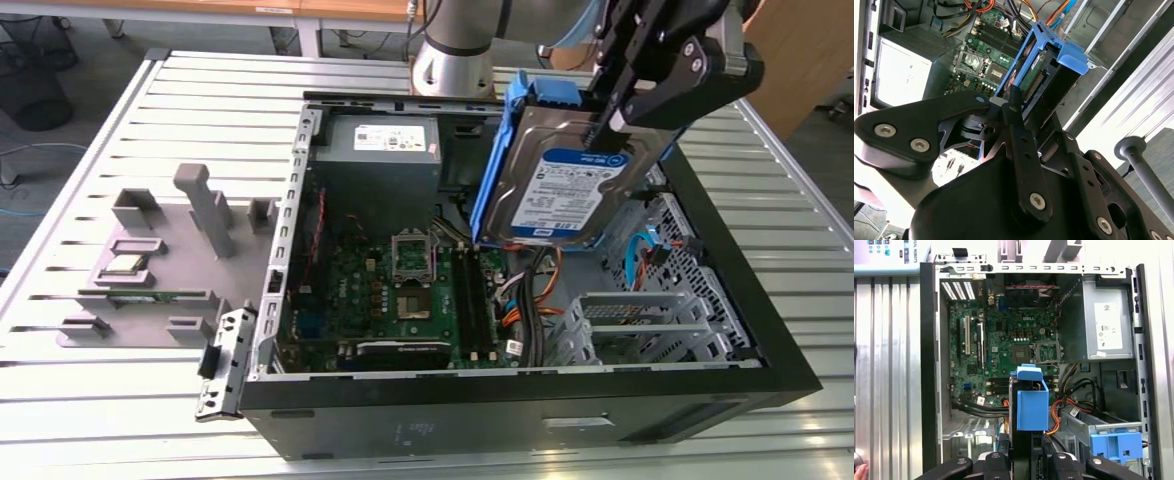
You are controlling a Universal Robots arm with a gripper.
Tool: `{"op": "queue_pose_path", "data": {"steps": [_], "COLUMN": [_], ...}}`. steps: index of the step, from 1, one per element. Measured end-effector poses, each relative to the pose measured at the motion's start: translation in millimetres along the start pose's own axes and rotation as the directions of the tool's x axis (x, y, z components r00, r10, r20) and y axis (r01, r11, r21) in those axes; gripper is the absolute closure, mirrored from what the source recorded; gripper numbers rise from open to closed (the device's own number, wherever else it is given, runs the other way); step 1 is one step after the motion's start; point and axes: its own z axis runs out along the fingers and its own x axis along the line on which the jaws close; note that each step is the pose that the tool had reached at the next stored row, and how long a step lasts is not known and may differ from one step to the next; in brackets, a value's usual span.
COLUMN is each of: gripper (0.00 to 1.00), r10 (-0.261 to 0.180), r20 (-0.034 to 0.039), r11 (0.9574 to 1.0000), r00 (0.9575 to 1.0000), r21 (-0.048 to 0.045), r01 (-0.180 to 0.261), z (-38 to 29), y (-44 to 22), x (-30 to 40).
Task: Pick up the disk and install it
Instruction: 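Pick up the disk, then insert the disk into the insertion slot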
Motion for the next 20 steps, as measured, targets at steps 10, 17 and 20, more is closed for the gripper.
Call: {"op": "queue_pose_path", "data": {"steps": [10, 17, 20], "gripper": [0.65, 0.65, 0.65], "r10": [0.0, 0.0, 0.0], "r20": [0.0001, 0.0, 0.0001], "r11": [1.0, 1.0, 1.0], "r00": [1.0, 1.0, 1.0], "r21": [0.0021, 0.0053, 0.0061], "r01": [0.0, 0.0, 0.0], "z": [-0.1, 0.1, 0.4], "y": [-0.7, -1.2, -1.3], "x": [11.6, 19.0, 21.8]}}
